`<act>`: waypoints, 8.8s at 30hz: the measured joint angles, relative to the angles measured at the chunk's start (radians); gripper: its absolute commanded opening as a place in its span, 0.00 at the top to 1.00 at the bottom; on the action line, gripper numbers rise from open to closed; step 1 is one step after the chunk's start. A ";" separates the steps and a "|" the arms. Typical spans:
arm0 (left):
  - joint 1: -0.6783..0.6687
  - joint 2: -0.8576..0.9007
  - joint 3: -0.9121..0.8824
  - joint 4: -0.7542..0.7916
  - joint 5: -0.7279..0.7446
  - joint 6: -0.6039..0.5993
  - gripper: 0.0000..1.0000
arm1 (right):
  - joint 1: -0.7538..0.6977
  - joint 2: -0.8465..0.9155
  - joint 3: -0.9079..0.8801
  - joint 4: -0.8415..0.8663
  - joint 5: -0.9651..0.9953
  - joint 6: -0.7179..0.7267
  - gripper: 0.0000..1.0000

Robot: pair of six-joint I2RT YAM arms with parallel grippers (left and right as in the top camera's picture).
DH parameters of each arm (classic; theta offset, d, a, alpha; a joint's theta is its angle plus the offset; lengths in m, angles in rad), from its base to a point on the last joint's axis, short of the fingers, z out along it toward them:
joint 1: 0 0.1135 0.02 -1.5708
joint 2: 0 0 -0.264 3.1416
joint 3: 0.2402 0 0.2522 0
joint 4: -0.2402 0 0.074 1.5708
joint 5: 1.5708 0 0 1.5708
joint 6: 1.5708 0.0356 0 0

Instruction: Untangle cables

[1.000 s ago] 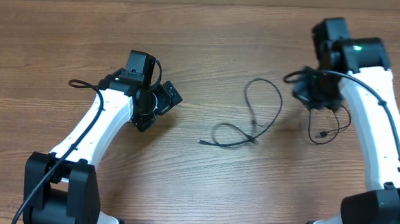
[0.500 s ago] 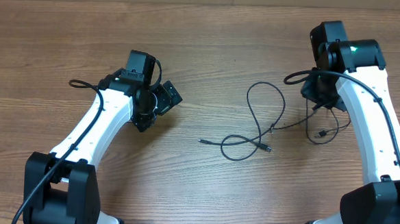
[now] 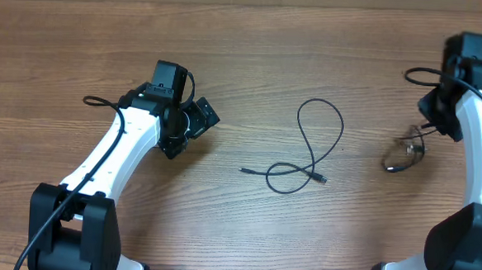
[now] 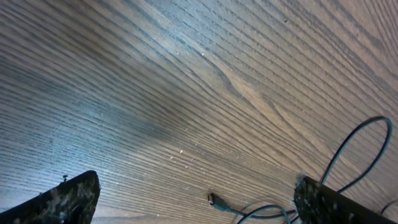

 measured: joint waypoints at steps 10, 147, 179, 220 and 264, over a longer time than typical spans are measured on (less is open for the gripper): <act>0.000 0.000 0.000 0.000 0.000 0.000 0.01 | -0.137 0.003 -0.271 0.224 -0.193 -0.164 0.17; 0.000 0.000 0.000 0.000 0.000 0.000 0.00 | 0.572 0.180 -0.414 0.408 -0.352 -0.502 0.96; 0.000 0.000 0.000 0.000 0.000 0.000 0.00 | -0.059 0.311 -0.115 0.765 -0.268 -0.684 0.96; 0.000 0.000 0.000 0.000 0.000 0.000 0.00 | -0.116 -0.259 0.280 -0.017 -0.402 -0.534 0.00; 0.000 0.000 -0.001 0.000 0.000 0.000 0.00 | -0.066 -1.398 -0.486 0.290 -0.718 -0.517 0.00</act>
